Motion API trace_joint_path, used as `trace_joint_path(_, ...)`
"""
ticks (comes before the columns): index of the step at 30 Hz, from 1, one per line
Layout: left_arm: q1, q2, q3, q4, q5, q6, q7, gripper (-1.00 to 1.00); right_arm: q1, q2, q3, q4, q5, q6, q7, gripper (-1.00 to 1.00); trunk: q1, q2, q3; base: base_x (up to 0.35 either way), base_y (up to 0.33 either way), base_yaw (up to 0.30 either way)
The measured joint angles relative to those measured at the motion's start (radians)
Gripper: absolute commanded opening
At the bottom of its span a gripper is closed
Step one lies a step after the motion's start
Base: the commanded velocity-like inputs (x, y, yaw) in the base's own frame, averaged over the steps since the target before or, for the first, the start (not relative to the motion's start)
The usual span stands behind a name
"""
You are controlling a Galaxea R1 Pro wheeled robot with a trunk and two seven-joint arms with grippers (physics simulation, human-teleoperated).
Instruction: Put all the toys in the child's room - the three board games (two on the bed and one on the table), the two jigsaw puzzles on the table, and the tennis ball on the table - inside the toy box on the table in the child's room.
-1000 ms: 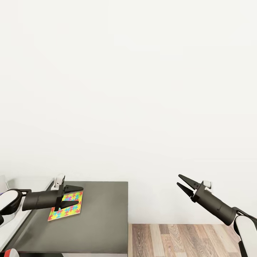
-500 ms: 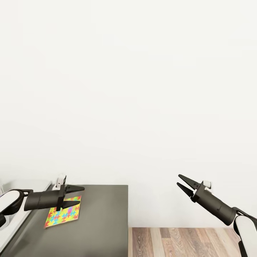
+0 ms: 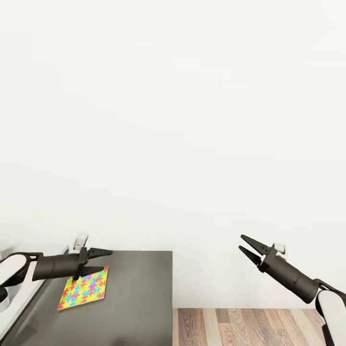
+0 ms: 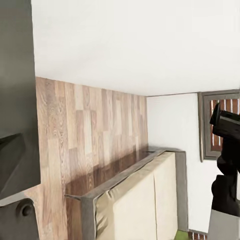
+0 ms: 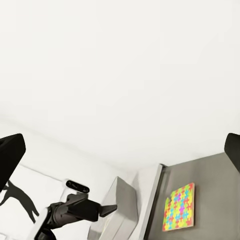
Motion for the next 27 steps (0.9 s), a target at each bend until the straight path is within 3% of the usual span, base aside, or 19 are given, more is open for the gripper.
trace_joint_path(5, -0.020, -0.016, 0.028, 0.038, -0.101, -0.004, 0.053, 1.00, 0.000, -0.004, -0.004, 0.004, 0.002, -0.003, -0.004, 1.00, 0.000, 0.000, 0.000, 0.000, 0.000, 0.000)
trace_joint_path(8, -0.103, -0.034, 0.051, 0.100, -0.170, -0.005, 0.174, 1.00, 0.000, -0.004, -0.006, 0.005, 0.002, -0.004, -0.030, 1.00, 0.000, 0.000, 0.000, 0.000, 0.000, 0.000)
trace_joint_path(10, -0.160, -0.058, 0.056, 0.153, -0.183, -0.004, 0.252, 1.00, 0.000, -0.004, -0.007, 0.004, 0.001, -0.004, -0.054, 1.00, 0.000, 0.000, 0.000, 0.000, 0.000, 0.000)
trace_joint_path(14, -0.276, -0.145, 0.057, 0.276, -0.222, 0.000, 0.403, 1.00, 0.000, -0.003, -0.009, 0.000, -0.001, -0.004, -0.111, 1.00, 0.000, 0.000, 0.000, 0.000, 0.000, 0.000)
trace_joint_path(17, -0.327, -0.211, 0.057, 0.314, -0.326, -0.004, 0.454, 1.00, 0.000, -0.003, -0.009, -0.002, -0.002, -0.004, -0.133, 1.00, 0.000, 0.000, 0.000, 0.000, 0.000, 0.000)
trace_joint_path(20, -0.389, -0.301, 0.058, 0.355, -0.502, -0.011, 0.478, 1.00, 0.000, -0.004, -0.010, -0.003, -0.001, -0.004, -0.143, 1.00, 0.000, 0.000, 0.000, 0.000, 0.000, 0.000)
trace_joint_path(21, -0.403, -0.317, 0.059, 0.373, -0.535, -0.012, 0.480, 1.00, 0.000, -0.004, -0.011, -0.003, -0.001, -0.004, -0.144, 1.00, 0.000, 0.000, 0.000, 0.000, 0.000, 0.000)
trace_joint_path(23, -0.457, -0.369, 0.060, 0.470, -0.642, -0.023, 0.485, 1.00, 0.000, -0.004, -0.018, -0.003, 0.000, -0.004, -0.149, 1.00, 0.000, 0.000, 0.000, 0.000, 0.000, 0.000)
trace_joint_path(26, -0.514, -0.414, 0.061, 0.608, -0.729, -0.074, 0.487, 1.00, 0.000, -0.004, -0.031, -0.003, -0.001, -0.004, -0.158, 1.00, 0.000, 0.000, 0.000, 0.000, 0.000, 0.000)
trace_joint_path(27, -0.522, -0.420, 0.061, 0.633, -0.741, -0.088, 0.487, 1.00, 0.000, -0.004, -0.032, -0.003, -0.001, -0.004, -0.160, 1.00, 0.000, 0.000, 0.000, 0.000, 0.000, 0.000)
